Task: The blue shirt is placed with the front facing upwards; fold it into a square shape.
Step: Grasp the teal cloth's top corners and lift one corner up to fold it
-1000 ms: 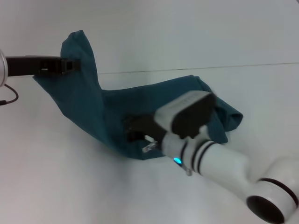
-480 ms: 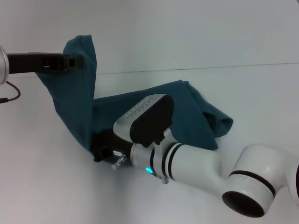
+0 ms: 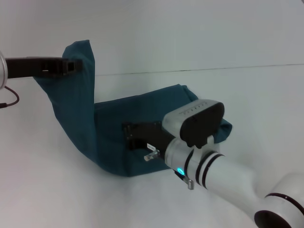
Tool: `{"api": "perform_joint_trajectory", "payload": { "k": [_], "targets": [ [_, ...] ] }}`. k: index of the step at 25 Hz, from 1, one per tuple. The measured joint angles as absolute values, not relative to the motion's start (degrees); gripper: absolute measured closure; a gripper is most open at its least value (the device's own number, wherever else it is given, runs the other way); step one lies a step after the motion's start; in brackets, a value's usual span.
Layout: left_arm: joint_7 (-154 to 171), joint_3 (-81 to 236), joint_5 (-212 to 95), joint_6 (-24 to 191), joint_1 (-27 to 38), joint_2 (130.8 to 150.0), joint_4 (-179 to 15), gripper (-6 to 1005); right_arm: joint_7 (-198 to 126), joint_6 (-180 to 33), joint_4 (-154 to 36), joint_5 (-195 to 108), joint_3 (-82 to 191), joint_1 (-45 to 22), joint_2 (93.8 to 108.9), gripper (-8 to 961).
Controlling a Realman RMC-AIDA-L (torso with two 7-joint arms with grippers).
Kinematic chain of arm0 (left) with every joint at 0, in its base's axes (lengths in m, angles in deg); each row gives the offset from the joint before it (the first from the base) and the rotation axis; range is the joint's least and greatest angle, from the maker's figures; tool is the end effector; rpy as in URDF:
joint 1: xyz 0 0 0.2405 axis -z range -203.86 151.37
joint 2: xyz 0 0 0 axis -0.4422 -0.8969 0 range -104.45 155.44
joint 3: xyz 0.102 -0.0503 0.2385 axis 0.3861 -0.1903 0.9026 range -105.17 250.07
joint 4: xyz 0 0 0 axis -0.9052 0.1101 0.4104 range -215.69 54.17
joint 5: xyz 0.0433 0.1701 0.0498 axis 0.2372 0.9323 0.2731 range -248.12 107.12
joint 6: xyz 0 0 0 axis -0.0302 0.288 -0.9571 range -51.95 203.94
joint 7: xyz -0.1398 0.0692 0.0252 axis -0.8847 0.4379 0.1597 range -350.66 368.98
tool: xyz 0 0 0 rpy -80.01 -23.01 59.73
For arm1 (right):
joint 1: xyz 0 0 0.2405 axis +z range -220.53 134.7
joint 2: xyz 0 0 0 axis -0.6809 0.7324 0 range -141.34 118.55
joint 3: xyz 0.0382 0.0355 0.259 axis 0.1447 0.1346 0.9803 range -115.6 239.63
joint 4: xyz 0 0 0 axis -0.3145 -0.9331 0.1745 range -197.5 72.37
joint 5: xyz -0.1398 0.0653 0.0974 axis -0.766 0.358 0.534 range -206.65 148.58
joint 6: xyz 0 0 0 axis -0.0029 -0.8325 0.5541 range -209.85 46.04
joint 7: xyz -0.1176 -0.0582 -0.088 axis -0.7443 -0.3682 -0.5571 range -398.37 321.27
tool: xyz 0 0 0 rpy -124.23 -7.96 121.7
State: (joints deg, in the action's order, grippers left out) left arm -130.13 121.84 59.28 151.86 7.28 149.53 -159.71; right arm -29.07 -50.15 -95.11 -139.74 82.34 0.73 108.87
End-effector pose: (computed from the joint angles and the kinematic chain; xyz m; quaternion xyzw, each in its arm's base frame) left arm -0.1713 0.3859 0.0478 -0.8533 -0.3966 -0.1859 0.2830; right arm 0.1682 0.3548 -0.1540 -0.8537 0.3186 0.2545 0.3238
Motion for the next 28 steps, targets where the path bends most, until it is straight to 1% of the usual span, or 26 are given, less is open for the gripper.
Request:
{"api": "perform_joint_trajectory", "payload": {
  "k": [6, 21, 25, 28],
  "targets": [
    [-130.2, 122.3, 57.5, 151.8, 7.2, 149.66, -159.7, 950, -29.3, -52.2, -95.2, -139.8, 78.5, 2.1, 110.06, 953],
    [-130.2, 122.9, 56.5, 151.4, 8.3, 149.59, -159.9, 950, -22.4, -56.5, -97.1, -145.8, 75.0, 8.5, 110.13, 954],
    [-130.2, 122.9, 56.5, 151.1, 8.3, 149.59, -159.6, 950, -22.6, -54.5, -97.8, -145.9, 75.8, 7.2, 109.94, 954],
    [-130.1, 122.8, 56.5, 151.0, 8.0, 149.56, -159.5, 950, -22.7, -49.7, -97.1, -145.9, 77.2, 3.1, 109.33, 953]
  ]
}}
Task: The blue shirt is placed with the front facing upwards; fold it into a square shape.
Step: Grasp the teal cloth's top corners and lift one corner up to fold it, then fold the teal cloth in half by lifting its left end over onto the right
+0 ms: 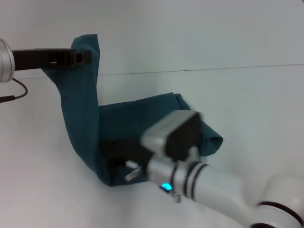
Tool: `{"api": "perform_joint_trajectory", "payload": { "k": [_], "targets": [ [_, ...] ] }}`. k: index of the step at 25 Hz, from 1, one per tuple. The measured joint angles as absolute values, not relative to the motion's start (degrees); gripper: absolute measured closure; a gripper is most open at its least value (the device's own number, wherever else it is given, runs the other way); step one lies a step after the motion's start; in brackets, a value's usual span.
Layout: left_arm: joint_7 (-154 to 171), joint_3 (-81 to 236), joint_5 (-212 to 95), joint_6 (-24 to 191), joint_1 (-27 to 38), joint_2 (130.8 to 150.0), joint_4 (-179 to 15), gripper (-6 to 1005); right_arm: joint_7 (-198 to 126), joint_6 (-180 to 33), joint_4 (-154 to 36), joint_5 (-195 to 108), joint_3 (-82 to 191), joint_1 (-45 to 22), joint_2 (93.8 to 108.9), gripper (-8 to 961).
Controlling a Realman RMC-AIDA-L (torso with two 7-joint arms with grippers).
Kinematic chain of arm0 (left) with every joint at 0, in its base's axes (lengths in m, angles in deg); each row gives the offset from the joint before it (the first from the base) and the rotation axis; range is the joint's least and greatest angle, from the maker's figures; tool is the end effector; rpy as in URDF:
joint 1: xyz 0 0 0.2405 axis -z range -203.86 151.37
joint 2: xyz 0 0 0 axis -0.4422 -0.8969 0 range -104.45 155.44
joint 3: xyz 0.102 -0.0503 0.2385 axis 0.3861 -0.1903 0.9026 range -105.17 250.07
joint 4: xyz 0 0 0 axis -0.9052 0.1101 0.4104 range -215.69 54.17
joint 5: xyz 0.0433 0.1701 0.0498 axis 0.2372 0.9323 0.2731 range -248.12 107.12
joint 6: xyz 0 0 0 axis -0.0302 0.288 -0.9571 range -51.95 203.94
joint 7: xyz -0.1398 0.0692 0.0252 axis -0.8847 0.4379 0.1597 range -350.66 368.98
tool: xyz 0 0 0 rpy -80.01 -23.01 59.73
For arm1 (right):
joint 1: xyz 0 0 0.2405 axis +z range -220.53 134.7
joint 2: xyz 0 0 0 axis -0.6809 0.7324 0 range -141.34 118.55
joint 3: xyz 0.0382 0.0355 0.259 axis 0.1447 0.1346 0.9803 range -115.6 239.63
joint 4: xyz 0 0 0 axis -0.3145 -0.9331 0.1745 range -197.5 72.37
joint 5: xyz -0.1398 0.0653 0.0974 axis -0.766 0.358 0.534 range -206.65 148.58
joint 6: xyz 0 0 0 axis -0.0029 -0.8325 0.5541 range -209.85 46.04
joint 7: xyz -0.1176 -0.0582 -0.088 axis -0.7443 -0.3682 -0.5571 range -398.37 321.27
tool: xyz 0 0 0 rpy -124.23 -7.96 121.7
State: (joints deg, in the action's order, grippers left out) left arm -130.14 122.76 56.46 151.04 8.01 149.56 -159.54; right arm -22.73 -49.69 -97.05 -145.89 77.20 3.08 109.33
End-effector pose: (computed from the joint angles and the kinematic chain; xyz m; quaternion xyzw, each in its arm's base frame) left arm -0.1574 0.3886 0.0464 -0.8568 -0.3855 -0.2083 0.2720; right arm 0.1437 0.3324 -0.1742 -0.8883 0.2859 0.2560 0.2522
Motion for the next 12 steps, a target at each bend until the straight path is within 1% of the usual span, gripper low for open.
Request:
{"api": "perform_joint_trajectory", "payload": {
  "k": [4, 8, 12],
  "targets": [
    [-129.8, 122.6, 56.5, 151.0, 7.8, 149.53, -159.4, 951, -22.6, -43.2, -94.0, -145.9, 80.1, -2.6, 108.85, 953],
    [-129.6, 122.9, 56.5, 151.0, 7.8, 149.56, -158.9, 951, -22.2, -34.5, -89.1, -145.6, 83.0, -6.7, 108.59, 953],
    [-129.6, 123.0, 56.2, 151.0, 7.9, 149.68, -158.2, 951, -22.1, -31.4, -87.2, -145.4, 84.7, -8.0, 108.47, 953]
  ]
}}
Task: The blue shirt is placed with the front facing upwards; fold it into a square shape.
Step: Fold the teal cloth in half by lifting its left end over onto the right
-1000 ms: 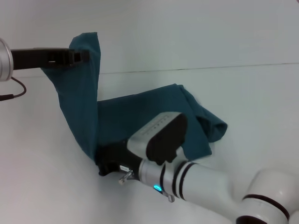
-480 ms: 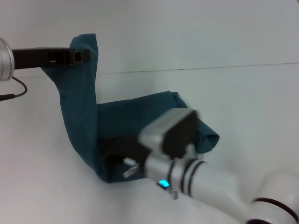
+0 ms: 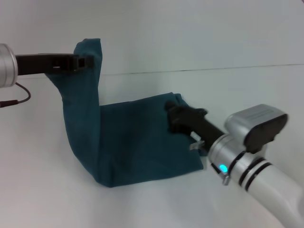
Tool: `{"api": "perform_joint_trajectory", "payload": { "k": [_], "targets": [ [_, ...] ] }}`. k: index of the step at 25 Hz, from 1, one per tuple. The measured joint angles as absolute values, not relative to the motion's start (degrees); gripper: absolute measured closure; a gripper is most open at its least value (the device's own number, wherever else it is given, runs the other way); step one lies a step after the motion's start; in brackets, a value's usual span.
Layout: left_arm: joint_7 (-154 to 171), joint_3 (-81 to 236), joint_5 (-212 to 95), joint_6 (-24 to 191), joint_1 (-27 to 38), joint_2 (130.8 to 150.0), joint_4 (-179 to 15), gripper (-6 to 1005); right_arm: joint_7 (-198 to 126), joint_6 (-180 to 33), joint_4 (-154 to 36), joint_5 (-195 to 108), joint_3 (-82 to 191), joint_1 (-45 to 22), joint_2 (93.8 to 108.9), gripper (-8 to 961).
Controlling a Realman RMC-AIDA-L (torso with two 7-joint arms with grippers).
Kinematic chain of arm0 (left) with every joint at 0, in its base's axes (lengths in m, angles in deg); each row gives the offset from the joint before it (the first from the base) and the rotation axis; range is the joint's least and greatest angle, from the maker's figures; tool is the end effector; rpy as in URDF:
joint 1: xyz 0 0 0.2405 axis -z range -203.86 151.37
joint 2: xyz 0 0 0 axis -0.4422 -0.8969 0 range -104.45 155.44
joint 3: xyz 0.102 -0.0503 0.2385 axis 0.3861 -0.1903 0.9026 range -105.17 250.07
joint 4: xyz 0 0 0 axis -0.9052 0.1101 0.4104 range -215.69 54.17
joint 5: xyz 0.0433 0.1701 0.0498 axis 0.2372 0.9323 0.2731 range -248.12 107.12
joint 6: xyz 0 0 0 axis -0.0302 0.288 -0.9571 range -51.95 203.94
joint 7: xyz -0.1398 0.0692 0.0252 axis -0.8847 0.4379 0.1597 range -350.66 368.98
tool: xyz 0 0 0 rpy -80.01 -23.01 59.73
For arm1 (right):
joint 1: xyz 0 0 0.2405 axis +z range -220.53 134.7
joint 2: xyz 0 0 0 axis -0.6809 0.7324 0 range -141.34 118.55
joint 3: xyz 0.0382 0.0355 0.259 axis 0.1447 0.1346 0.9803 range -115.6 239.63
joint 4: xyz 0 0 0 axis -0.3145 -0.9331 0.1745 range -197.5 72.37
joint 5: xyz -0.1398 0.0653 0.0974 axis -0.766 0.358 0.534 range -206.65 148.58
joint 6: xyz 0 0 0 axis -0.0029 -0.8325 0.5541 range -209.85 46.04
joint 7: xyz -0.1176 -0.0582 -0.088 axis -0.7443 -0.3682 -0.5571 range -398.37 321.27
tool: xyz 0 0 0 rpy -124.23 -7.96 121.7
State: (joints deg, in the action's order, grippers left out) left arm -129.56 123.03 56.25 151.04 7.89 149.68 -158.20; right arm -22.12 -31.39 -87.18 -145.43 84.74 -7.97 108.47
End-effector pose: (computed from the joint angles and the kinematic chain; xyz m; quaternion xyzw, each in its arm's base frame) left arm -0.1603 0.3873 0.0405 -0.8581 -0.3901 -0.2052 0.2635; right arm 0.2143 0.3513 -0.1049 -0.7884 0.3189 0.3454 0.3967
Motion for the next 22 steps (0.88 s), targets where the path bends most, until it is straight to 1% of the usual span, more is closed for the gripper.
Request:
{"api": "perform_joint_trajectory", "payload": {
  "k": [6, 15, 22],
  "targets": [
    [-128.4, 125.3, 51.8, 149.4, 7.7, 149.77, -155.4, 951, -22.1, -29.0, -81.9, -145.3, 90.0, -8.9, 108.72, 954],
    [-127.0, 130.9, 46.5, 144.1, 8.5, 149.74, -149.0, 951, -21.5, -28.8, -78.9, -145.2, 93.8, -8.7, 108.62, 953],
    [-124.3, 134.0, 43.3, 138.6, 11.6, 149.87, -139.4, 950, -21.4, -29.0, -77.7, -145.2, 94.8, -9.0, 108.54, 954]
  ]
}}
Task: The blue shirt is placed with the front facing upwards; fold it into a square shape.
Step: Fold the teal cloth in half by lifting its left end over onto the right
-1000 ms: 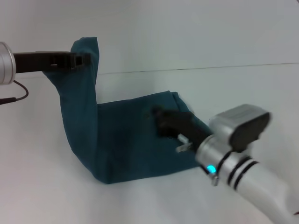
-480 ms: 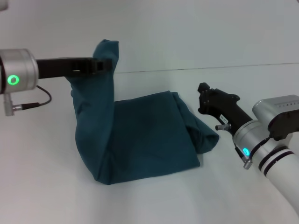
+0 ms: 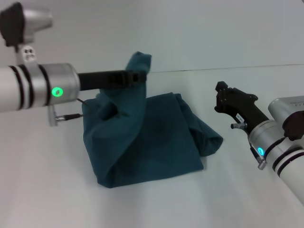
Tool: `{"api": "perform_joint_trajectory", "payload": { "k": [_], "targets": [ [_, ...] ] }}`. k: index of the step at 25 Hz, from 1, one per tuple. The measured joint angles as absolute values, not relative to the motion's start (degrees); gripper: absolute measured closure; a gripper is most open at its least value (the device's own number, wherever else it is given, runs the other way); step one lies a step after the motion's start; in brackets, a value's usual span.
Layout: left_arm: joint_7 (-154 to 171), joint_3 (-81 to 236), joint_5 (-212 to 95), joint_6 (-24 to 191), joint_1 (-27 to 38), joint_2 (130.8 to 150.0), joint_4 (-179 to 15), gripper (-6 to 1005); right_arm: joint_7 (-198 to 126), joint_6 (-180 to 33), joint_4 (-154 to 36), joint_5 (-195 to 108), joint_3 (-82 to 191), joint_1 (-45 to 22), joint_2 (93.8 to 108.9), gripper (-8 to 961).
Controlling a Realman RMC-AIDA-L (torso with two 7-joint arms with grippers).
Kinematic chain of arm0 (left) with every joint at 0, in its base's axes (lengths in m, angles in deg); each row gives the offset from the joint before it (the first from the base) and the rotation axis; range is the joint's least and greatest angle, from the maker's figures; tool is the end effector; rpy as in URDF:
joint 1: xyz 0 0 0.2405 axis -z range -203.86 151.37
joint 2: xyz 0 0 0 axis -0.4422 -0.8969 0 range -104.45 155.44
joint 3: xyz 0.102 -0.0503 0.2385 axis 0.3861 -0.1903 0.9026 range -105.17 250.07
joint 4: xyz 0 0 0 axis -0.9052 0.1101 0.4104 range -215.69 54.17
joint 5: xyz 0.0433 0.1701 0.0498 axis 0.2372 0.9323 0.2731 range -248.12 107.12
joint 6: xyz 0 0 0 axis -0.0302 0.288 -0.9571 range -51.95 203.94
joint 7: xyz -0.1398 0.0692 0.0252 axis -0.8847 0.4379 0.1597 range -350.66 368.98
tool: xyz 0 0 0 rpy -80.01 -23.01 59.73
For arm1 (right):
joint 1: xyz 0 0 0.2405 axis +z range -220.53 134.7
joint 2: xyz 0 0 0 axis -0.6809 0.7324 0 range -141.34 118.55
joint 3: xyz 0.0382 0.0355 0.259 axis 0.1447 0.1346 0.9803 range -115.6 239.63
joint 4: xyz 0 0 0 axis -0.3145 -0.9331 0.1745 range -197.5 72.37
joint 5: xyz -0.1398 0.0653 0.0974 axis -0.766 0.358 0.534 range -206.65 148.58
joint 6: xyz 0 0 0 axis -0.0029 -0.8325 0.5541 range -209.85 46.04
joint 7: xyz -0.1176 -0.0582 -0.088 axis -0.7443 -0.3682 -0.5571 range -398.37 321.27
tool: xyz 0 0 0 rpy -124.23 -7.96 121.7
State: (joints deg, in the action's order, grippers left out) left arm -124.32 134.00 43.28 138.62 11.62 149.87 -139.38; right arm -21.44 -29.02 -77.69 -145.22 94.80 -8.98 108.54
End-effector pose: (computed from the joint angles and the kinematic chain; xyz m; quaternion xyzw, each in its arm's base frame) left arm -0.1407 0.3966 -0.0301 -0.8589 -0.4129 -0.2431 0.1808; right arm 0.2627 0.3735 -0.0567 -0.7230 0.3360 0.3344 0.5024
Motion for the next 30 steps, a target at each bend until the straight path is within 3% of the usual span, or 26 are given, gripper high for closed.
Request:
{"api": "perform_joint_trajectory", "payload": {
  "k": [14, 30],
  "targets": [
    [-111.3, 147.5, 22.6, 123.3, 15.4, 150.16, -122.1, 951, -18.6, -29.7, -74.8, -145.2, 96.0, -9.6, 108.48, 953],
    [-97.7, 155.7, 6.9, 120.1, 19.3, 150.12, -108.4, 921, -17.8, -29.4, -74.1, -145.2, 96.7, -9.6, 108.48, 953]
  ]
}}
